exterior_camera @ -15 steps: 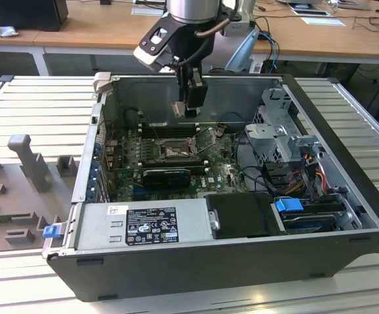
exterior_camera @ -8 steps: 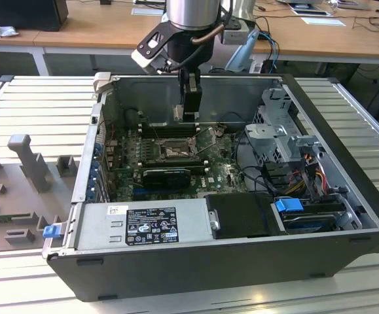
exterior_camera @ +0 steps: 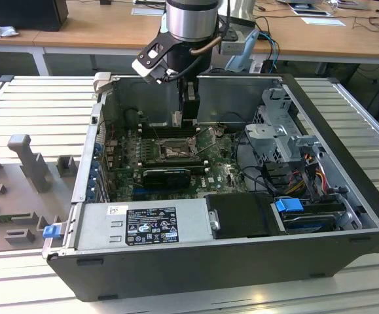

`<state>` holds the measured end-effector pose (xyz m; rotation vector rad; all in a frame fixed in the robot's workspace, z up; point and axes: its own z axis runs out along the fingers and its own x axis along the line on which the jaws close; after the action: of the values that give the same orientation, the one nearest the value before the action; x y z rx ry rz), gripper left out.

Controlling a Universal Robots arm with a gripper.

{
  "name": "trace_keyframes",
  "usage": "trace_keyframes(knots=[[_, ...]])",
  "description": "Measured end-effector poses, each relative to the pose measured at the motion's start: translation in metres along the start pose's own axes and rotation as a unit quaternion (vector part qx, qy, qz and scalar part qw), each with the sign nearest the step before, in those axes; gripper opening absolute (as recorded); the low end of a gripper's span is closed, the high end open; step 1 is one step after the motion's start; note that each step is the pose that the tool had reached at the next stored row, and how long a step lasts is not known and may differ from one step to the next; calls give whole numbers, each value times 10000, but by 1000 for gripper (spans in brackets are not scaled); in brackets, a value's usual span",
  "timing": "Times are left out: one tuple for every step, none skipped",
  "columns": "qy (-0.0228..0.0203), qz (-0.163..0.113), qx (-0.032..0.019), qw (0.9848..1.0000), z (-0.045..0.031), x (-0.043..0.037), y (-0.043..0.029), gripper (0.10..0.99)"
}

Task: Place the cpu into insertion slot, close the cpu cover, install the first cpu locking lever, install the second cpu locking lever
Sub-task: 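Place the cpu into insertion slot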

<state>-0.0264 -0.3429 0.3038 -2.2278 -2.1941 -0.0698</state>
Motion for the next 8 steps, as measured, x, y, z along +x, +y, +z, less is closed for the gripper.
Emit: trace_keyframes(knots=[[-3, -1, 0, 10000, 11, -1, 0, 533], [-4, -1, 0, 10000, 27, -1, 0, 533], [-5, -1, 1, 10000, 44, -1, -1, 533], [-4, 0, 1, 10000, 53, -2, -4, 533], [-4, 0, 1, 10000, 58, -2, -9, 533], [-5, 0, 1, 10000, 62, -2, -15, 533], [-5, 0, 2, 10000, 66, -1, -22, 533], [-5, 0, 1, 10000, 69, 1, -27, 533]])
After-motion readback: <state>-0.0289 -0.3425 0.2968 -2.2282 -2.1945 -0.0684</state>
